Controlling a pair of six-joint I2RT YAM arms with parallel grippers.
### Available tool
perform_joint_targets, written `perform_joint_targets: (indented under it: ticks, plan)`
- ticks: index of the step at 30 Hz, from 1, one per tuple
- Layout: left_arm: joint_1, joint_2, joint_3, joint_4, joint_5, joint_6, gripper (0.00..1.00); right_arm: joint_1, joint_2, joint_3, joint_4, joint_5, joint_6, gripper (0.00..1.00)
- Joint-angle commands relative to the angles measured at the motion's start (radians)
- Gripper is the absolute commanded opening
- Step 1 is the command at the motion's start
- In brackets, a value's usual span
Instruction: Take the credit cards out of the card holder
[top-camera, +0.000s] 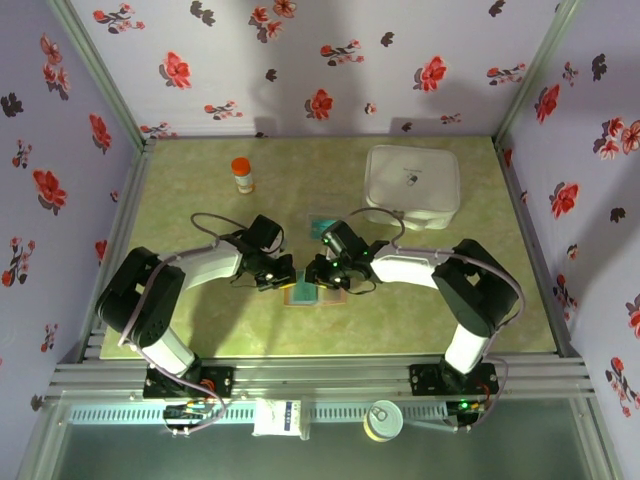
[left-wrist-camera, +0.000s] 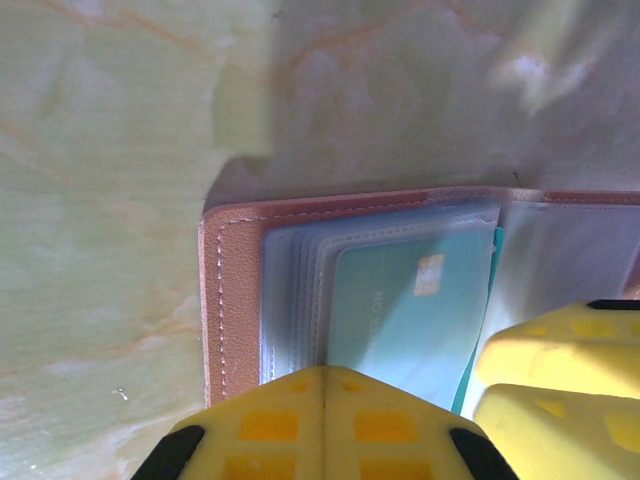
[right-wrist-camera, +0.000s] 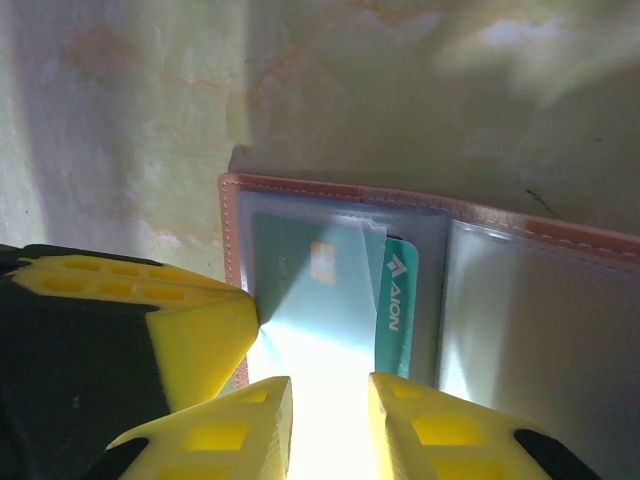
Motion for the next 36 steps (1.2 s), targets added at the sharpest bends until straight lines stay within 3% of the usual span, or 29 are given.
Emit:
perform_joint_targets:
  ticks: [1,15,28,36]
  plan:
    - [0.004,0.026,0.005,-0.031,-0.024,0.026,0.0,-0.008,0.028,-0.018,0.036,-0.03,0.017,0.27]
    - [0.004,0.007,0.026,-0.057,-0.029,0.028,0.0,-0.018,-0.006,-0.014,-0.1,0.058,-0.028,0.25]
    - [0.003,-0.017,0.049,-0.071,-0.027,0.025,0.0,-0.021,-0.083,-0.028,-0.069,0.048,-0.021,0.26]
    - [-0.046,0.001,0.112,-0.108,-0.026,0.03,0.0,-0.04,-0.106,-0.061,-0.067,0.041,-0.013,0.26]
